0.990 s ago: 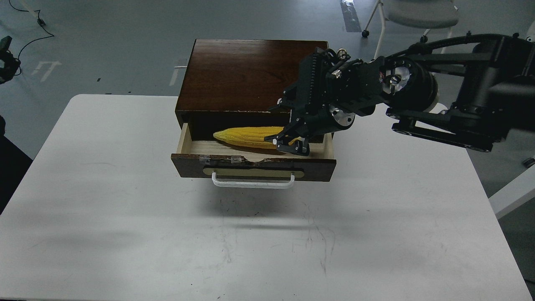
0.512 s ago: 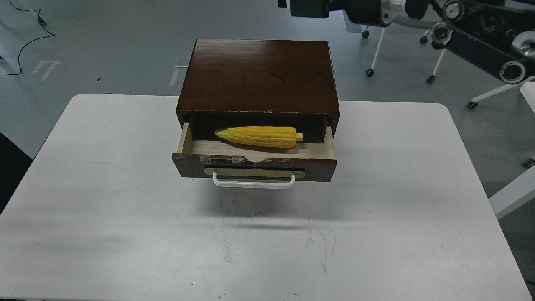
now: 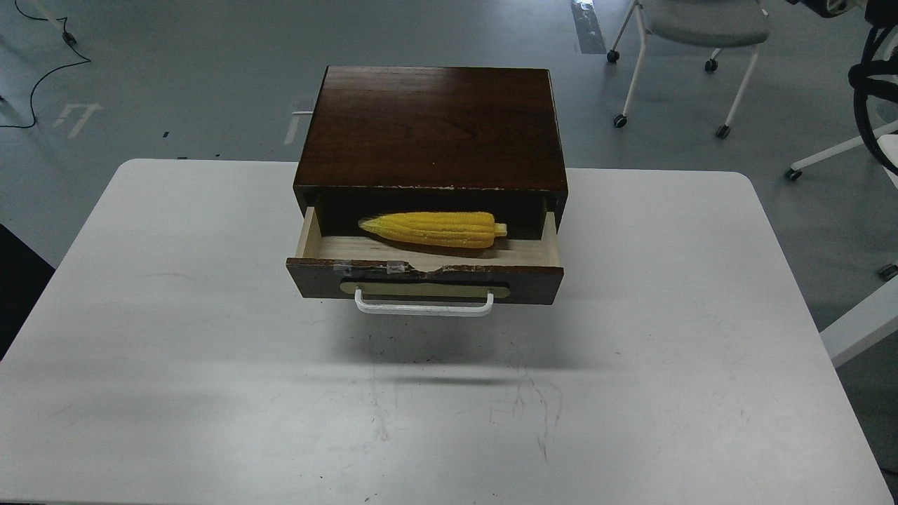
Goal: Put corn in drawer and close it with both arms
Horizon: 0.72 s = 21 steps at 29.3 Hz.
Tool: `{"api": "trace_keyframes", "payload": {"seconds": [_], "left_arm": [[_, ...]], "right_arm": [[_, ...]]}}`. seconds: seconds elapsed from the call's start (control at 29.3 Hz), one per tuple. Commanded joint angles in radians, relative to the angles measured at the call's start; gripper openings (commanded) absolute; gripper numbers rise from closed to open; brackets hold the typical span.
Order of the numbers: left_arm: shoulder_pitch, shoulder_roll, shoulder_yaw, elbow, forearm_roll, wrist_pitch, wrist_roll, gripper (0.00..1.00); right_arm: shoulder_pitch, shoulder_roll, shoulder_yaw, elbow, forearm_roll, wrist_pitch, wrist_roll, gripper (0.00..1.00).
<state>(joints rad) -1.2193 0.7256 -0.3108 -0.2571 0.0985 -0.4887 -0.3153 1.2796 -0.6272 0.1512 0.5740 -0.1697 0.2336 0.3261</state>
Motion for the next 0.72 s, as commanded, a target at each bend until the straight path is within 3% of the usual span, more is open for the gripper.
{"api": "trace_keyframes", "payload": {"seconds": [0.0, 0.14, 0.17, 0.31, 0.34, 0.41, 0.48, 0.68], "left_arm": [[-0.069, 0.002, -0.001, -0.134, 0.114, 0.000, 0.002, 0.00], [-0.109, 0.003, -0.004, -0.390, 0.265, 0.000, 0.004, 0.00], [-0.109, 0.003, -0.004, -0.390, 0.265, 0.000, 0.004, 0.00], [-0.111, -0.003, -0.019, -0.725, 0.572, 0.000, 0.001, 0.00], [-0.111, -0.003, -0.019, -0.726, 0.573, 0.000, 0.001, 0.00], [-0.097, 0.014, -0.051, -0.958, 0.772, 0.000, -0.001, 0.00], [-0.080, 0.026, -0.062, -1.062, 0.858, 0.000, -0.001, 0.00], [0.015, 0.060, -0.065, -1.382, 1.200, 0.000, -0.019, 0.00]], "right_arm": [[-0.088, -0.016, 0.079, -0.003, 0.125, 0.032, -0.006, 1.00], [-0.143, -0.016, 0.134, -0.013, 0.180, 0.044, -0.009, 1.00], [-0.143, -0.016, 0.134, -0.013, 0.180, 0.044, -0.009, 1.00], [-0.151, -0.019, 0.169, -0.014, 0.184, 0.047, -0.009, 1.00], [-0.151, -0.019, 0.169, -0.014, 0.184, 0.047, -0.009, 1.00], [-0.152, -0.035, 0.204, -0.025, 0.190, 0.056, -0.012, 1.00], [-0.155, -0.040, 0.222, -0.037, 0.214, 0.070, -0.013, 1.00], [-0.235, -0.040, 0.232, -0.083, 0.501, 0.128, -0.078, 1.00]]}}
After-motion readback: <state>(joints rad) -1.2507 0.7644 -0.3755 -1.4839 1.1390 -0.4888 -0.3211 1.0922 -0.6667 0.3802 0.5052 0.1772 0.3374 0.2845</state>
